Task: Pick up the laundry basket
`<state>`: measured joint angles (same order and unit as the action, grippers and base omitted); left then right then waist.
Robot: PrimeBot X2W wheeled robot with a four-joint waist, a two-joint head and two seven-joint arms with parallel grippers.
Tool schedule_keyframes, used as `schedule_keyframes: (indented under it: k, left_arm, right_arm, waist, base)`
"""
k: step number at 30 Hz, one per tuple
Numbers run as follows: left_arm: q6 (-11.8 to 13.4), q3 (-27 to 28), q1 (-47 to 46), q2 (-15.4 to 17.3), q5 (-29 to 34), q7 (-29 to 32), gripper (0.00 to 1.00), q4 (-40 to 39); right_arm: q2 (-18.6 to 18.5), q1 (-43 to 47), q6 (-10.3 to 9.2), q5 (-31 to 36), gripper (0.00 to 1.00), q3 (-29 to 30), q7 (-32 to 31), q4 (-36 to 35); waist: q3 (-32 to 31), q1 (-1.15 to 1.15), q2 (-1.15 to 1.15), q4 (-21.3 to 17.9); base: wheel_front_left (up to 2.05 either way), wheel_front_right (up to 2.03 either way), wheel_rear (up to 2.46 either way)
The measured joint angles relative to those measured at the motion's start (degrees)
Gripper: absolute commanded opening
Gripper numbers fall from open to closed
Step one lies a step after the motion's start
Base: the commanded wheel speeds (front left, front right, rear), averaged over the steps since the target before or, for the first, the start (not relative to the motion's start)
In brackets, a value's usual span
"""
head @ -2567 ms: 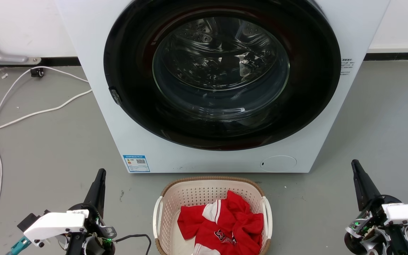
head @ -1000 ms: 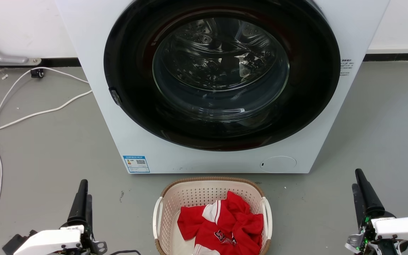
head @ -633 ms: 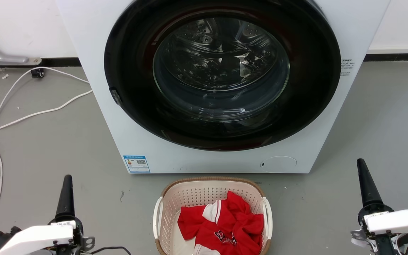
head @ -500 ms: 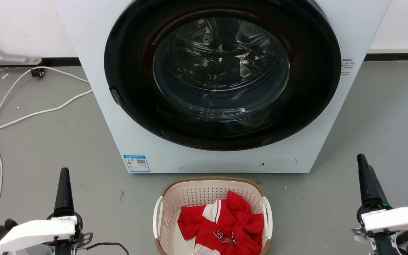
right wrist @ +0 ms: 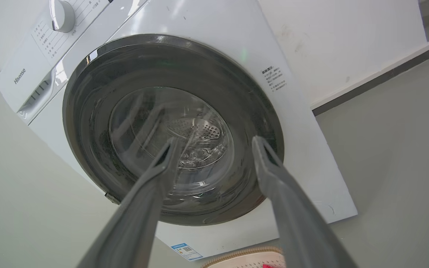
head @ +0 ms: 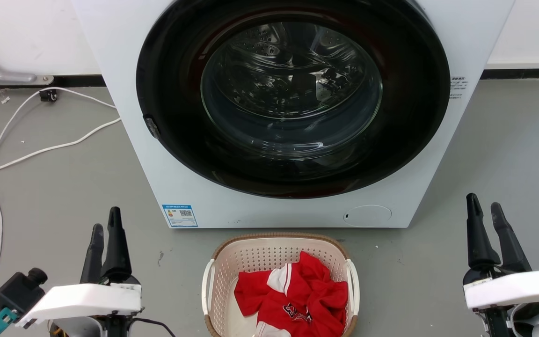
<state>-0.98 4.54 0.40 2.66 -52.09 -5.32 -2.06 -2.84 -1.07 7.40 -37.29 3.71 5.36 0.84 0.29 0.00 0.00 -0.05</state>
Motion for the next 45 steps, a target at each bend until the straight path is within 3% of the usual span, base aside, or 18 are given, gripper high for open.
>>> schedule_keyframes:
  k: [10,20,32,45]
  left_arm:
    - [0.0,-4.6,0.6,0.0,14.8,-1.7,1.0,-3.3]
    - [0.2,-9.5,0.9,0.9,25.7,-3.3,1.0,-4.8]
    - [3.0,-14.9,1.3,3.5,32.5,-4.9,1.0,-4.2]
    - [3.0,-17.3,2.1,4.2,38.1,-6.5,1.0,-1.8]
  right_arm:
    - [0.0,1.1,0.0,7.6,1.0,0.0,1.7,-1.0]
    - [0.0,1.3,0.01,16.2,1.0,-0.8,3.2,-2.5]
    - [0.0,2.7,0.01,22.3,1.0,-2.1,4.9,-1.6]
    - [0.0,3.8,0.1,28.8,1.0,-3.0,6.5,1.4]
  waist:
    - [0.1,0.0,0.0,-0.2]
    - [0.3,0.0,0.0,-0.2]
    - [0.3,0.0,0.0,-0.1]
    - [0.1,0.0,0.0,-0.2]
  base:
    - [0.0,0.0,0.0]
    - [0.0,0.0,0.0]
    - [0.0,0.0,0.0]
    - [0.0,0.0,0.0]
